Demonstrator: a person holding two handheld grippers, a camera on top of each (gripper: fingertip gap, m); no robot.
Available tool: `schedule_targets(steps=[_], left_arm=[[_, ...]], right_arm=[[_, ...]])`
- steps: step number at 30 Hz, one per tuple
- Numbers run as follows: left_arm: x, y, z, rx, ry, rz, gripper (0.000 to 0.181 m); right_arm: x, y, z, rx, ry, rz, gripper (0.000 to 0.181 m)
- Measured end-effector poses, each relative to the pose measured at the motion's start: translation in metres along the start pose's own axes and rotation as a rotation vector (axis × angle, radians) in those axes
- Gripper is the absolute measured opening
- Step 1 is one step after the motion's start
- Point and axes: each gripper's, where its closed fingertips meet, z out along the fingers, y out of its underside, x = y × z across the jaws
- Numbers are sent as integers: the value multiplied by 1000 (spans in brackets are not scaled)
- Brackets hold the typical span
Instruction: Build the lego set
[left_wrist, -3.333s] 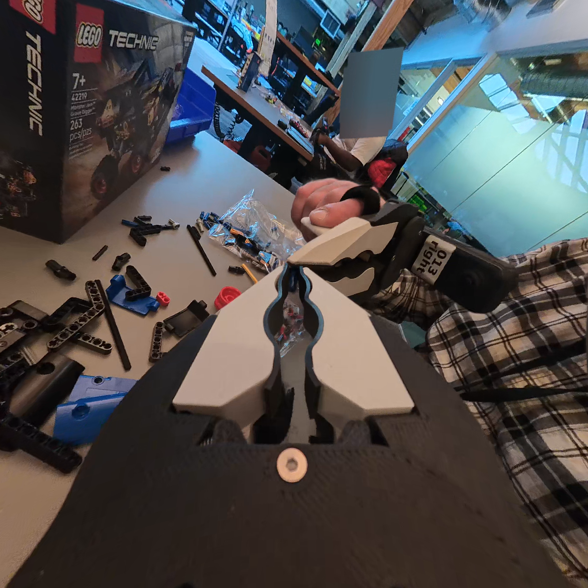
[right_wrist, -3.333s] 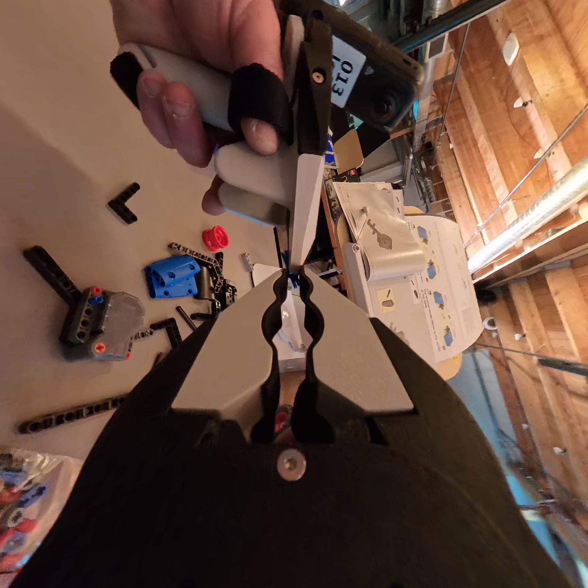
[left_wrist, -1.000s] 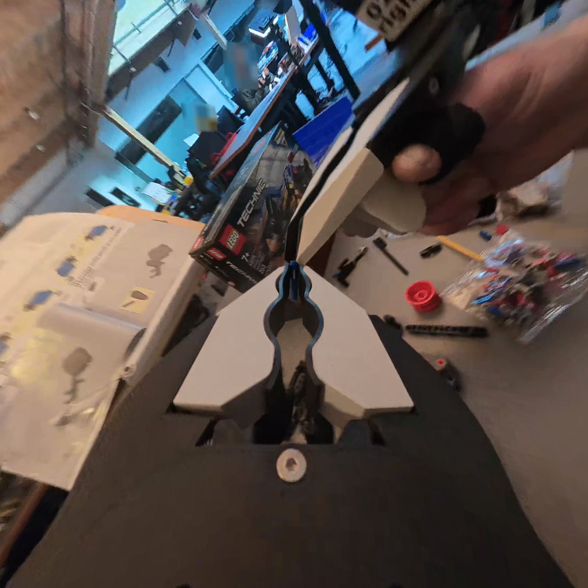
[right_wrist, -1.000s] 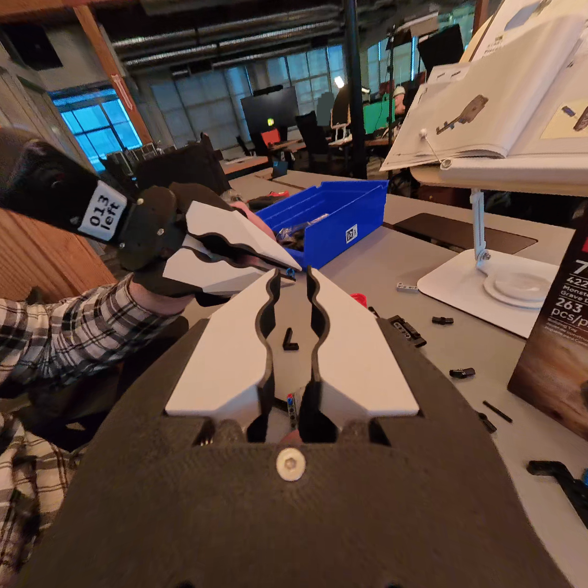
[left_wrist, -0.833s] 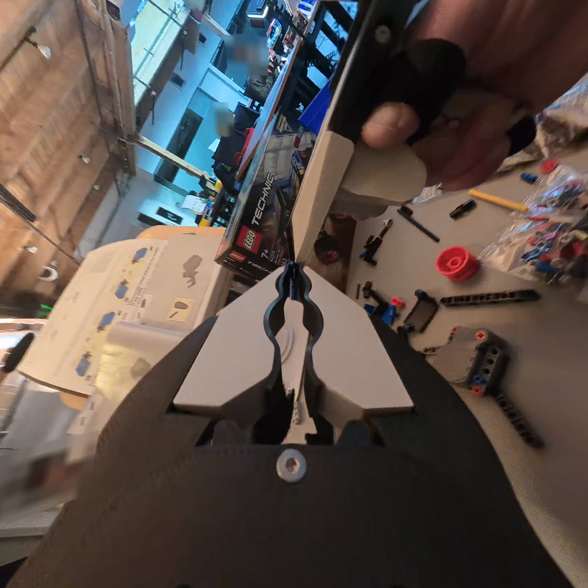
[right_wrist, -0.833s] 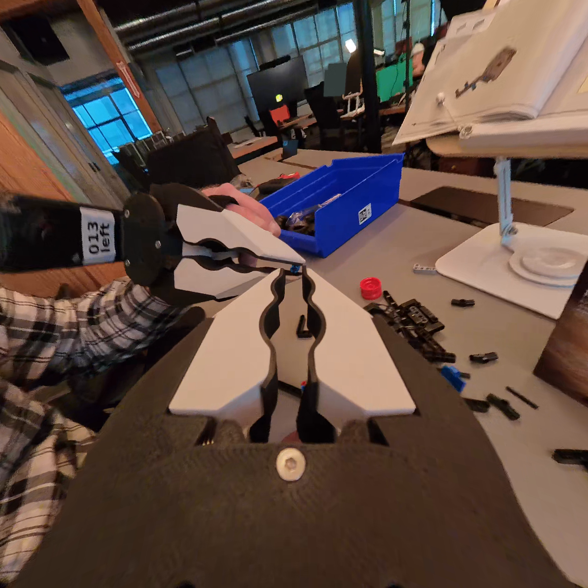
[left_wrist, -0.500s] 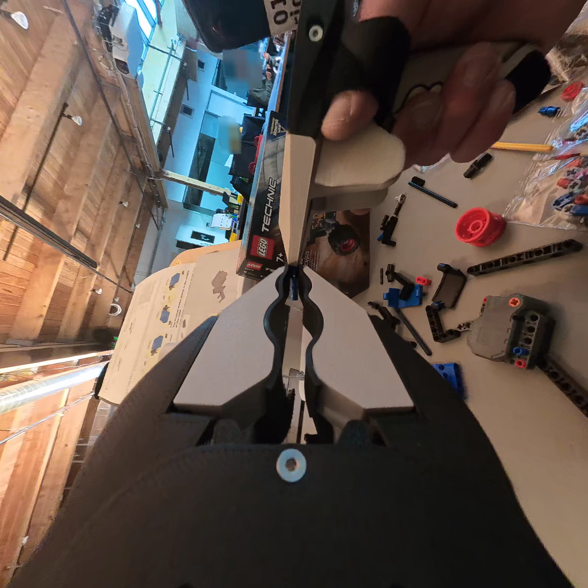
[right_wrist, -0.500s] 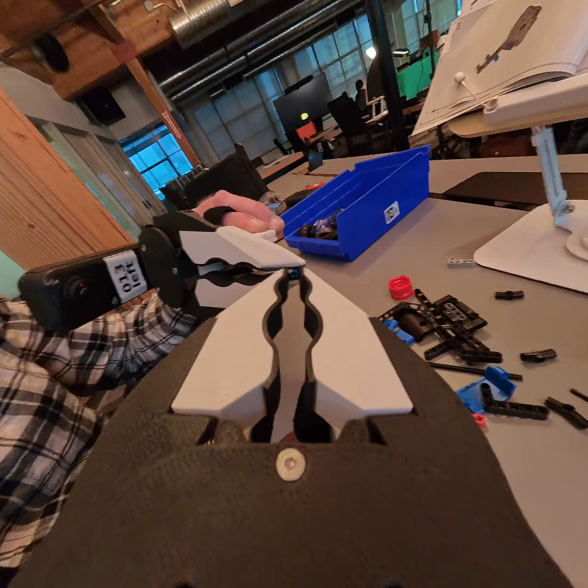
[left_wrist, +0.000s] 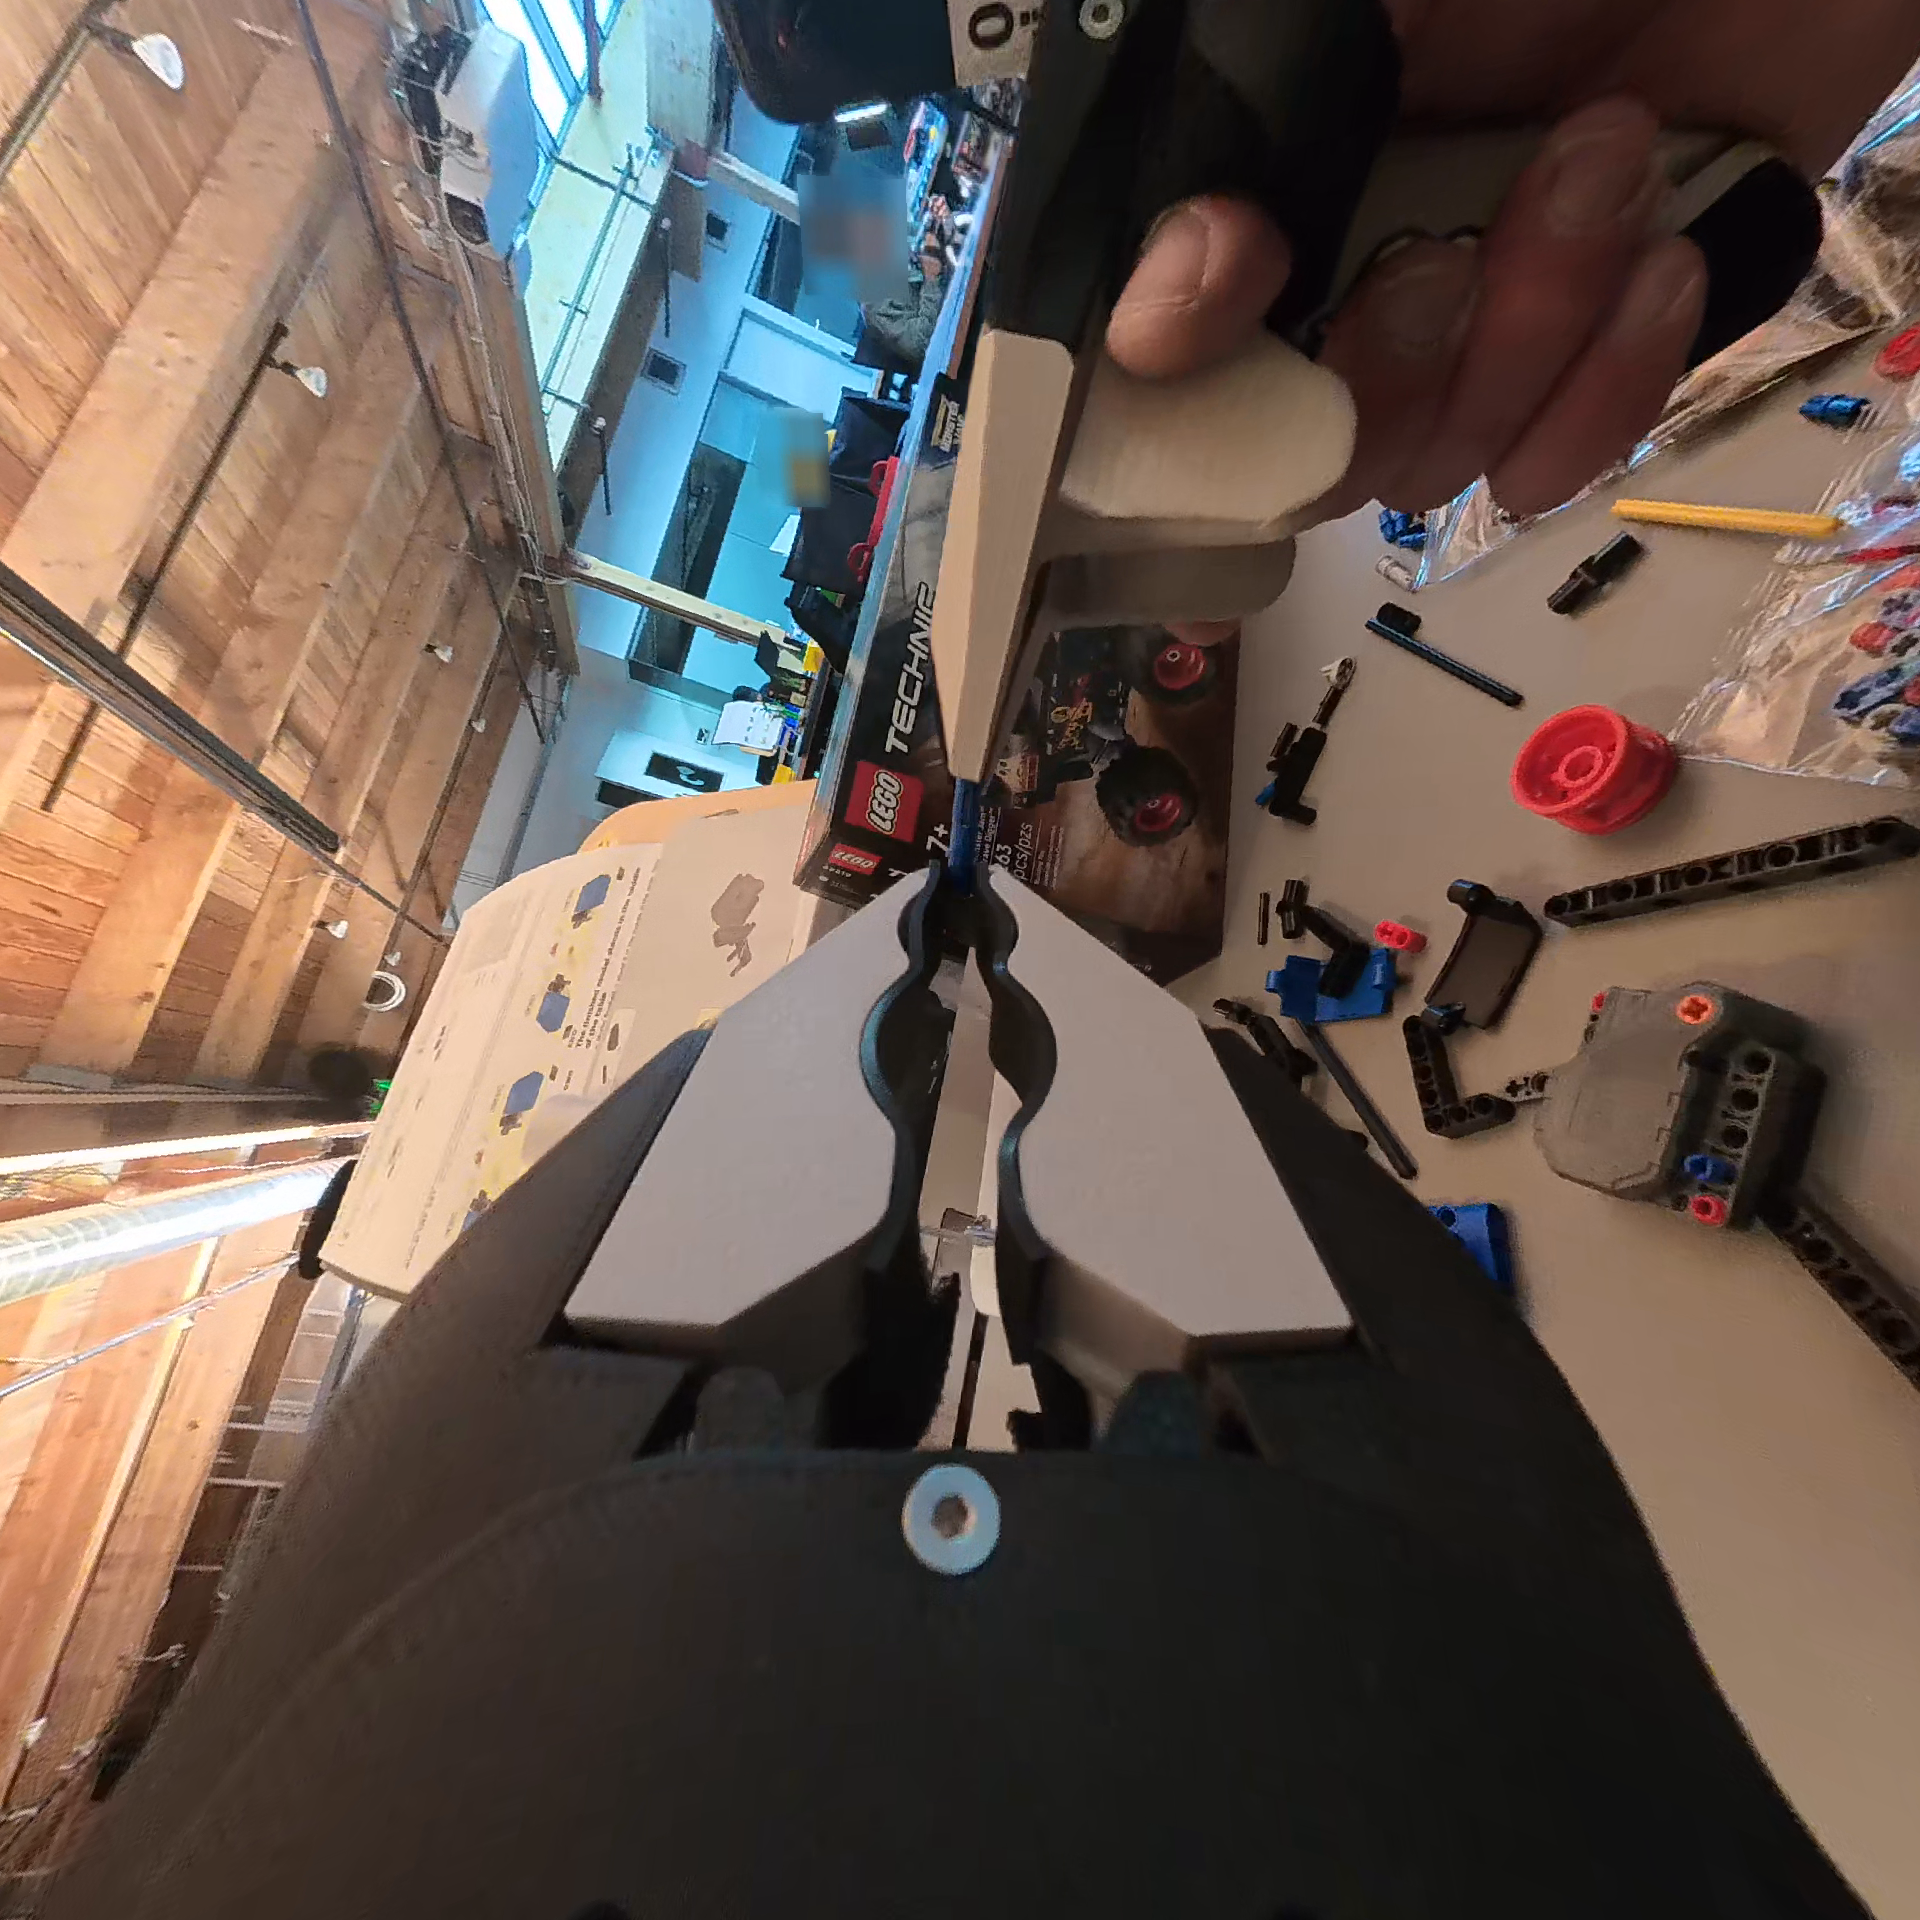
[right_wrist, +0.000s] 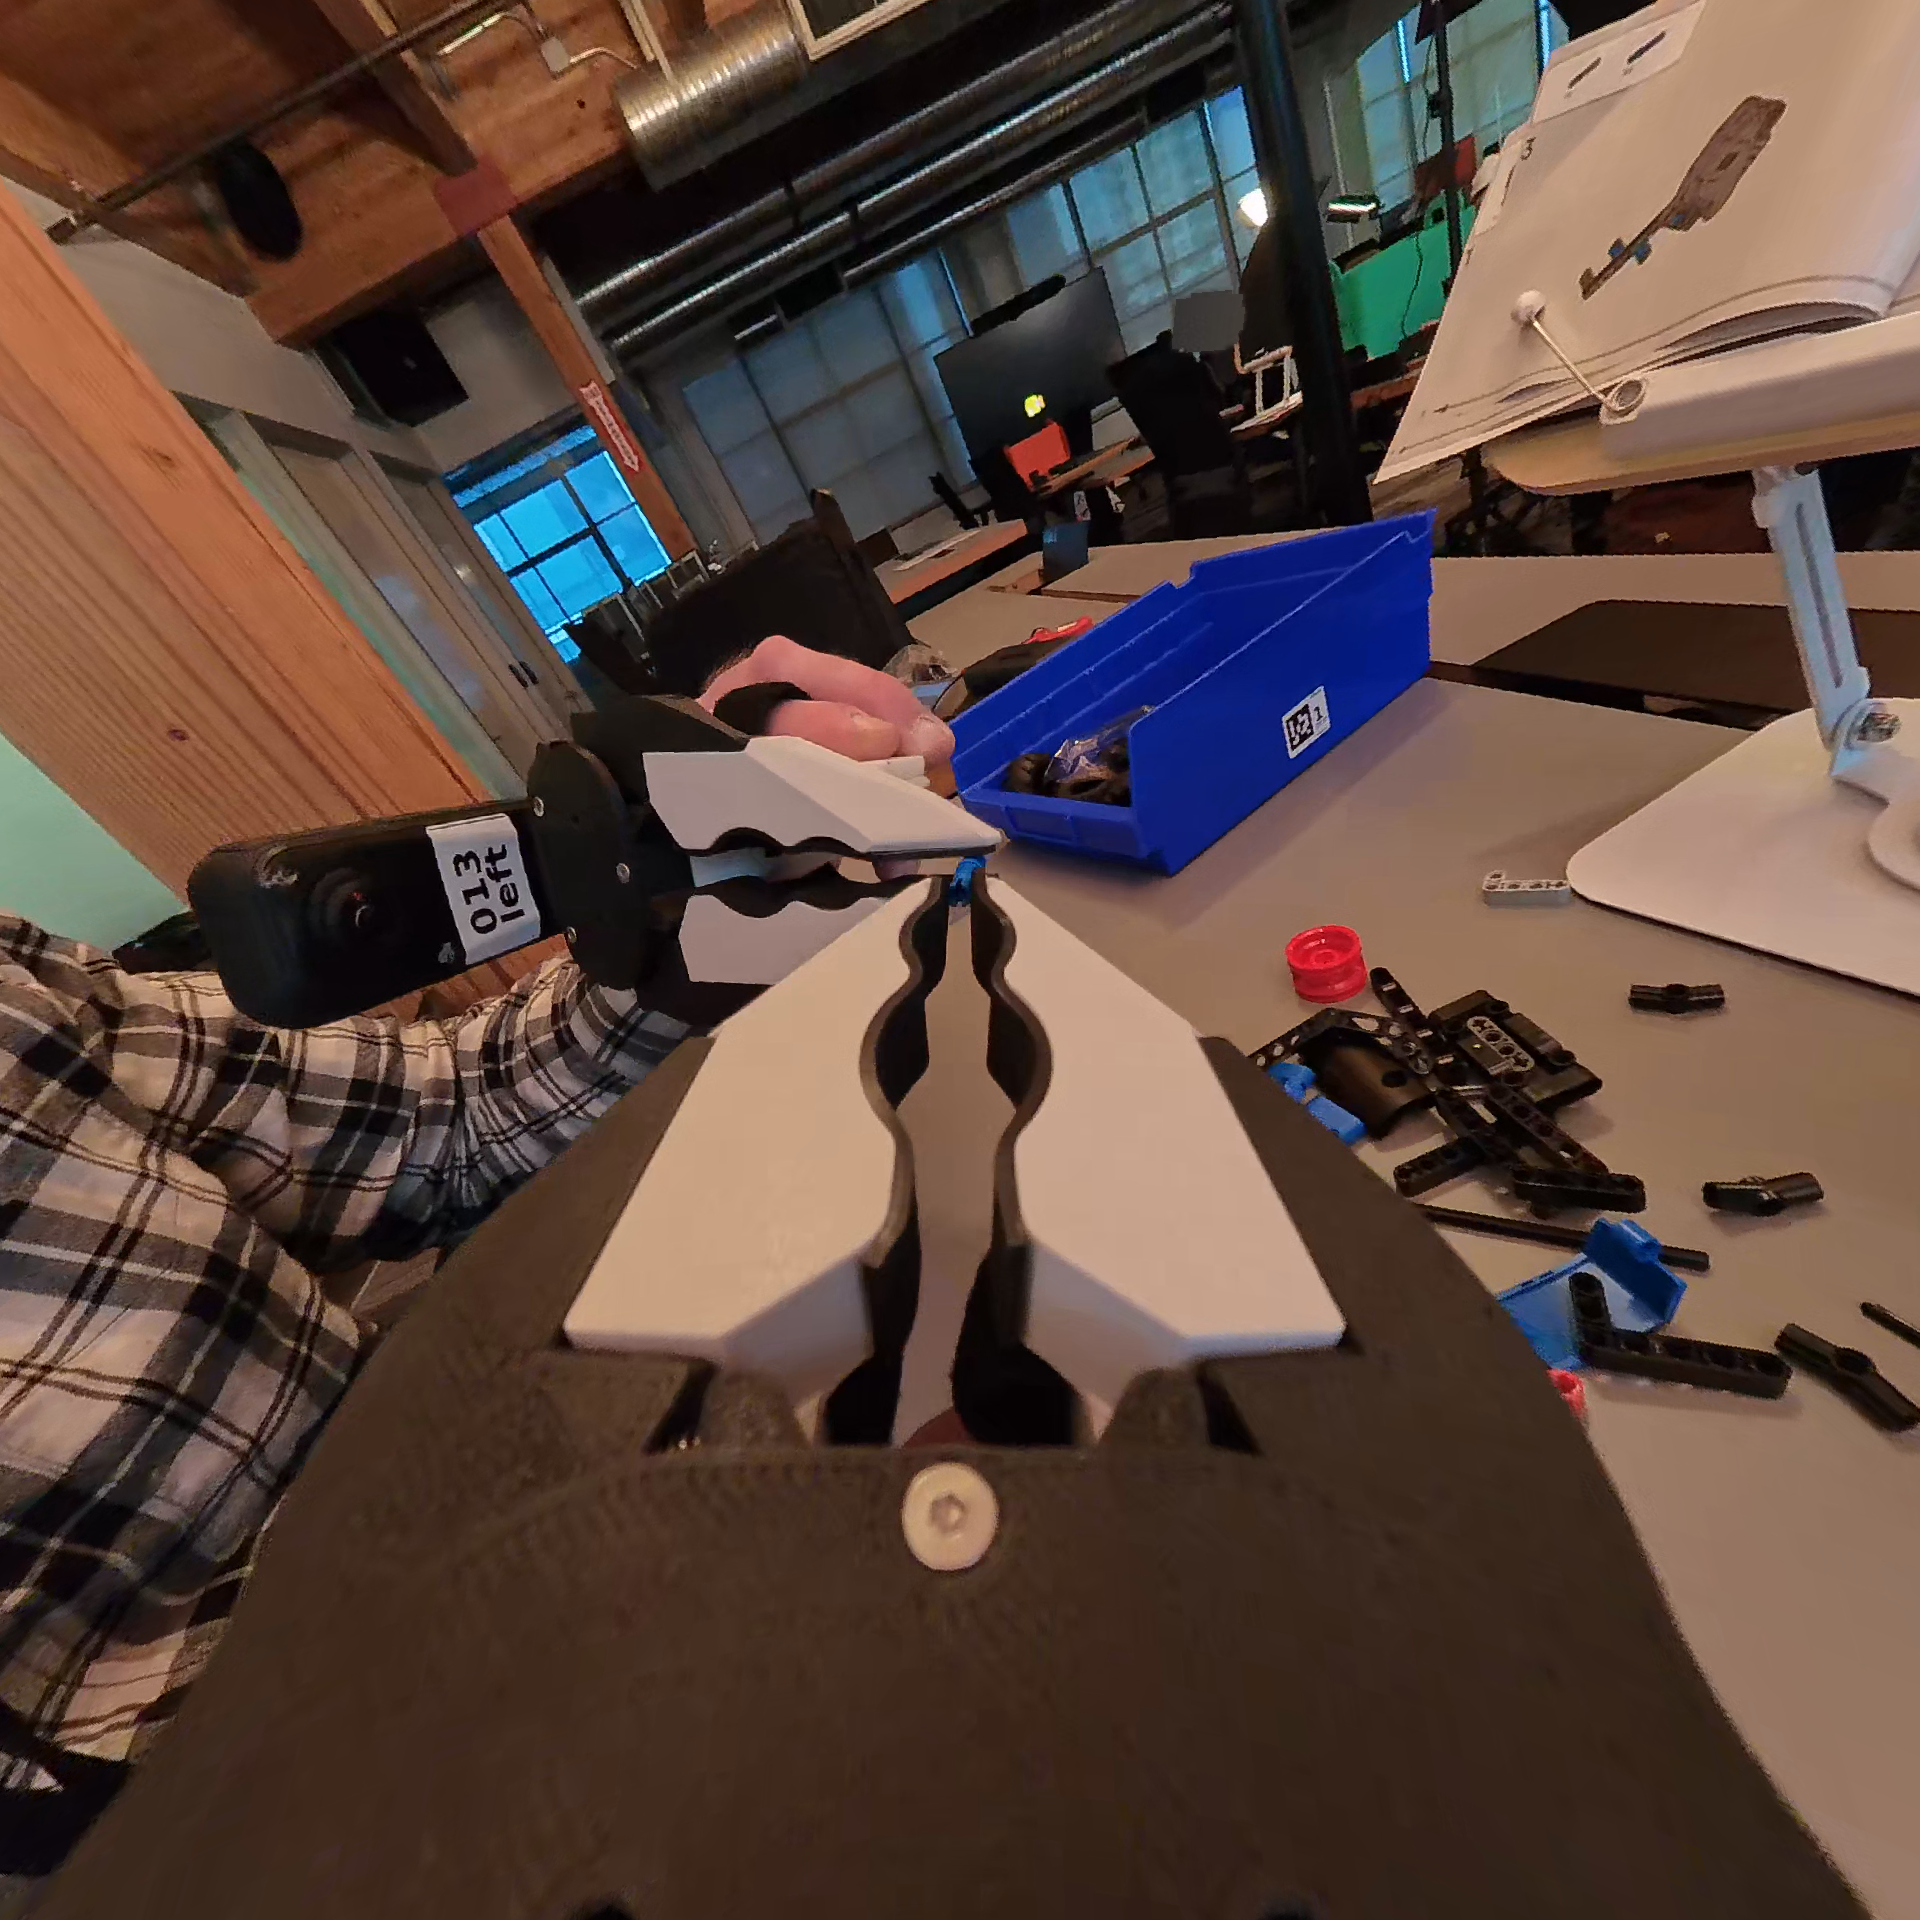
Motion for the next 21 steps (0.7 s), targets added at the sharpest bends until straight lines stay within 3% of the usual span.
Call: schedule_targets(steps=[5,7,14,21], left_arm=[[3,0,1,-5,9,-4,1],[1,-3,1,-1,-8,-4,1],[6,-6,5,-21,-6,58,2],[7,-9,3,3,2,27,1]], right_arm=[[2,1,0,-7,28,-27,5],[4,5,3,-35,46,-43,26],[3,7,7,-53,62,-76,6],[0,8,9,-52,43,-89,3]])
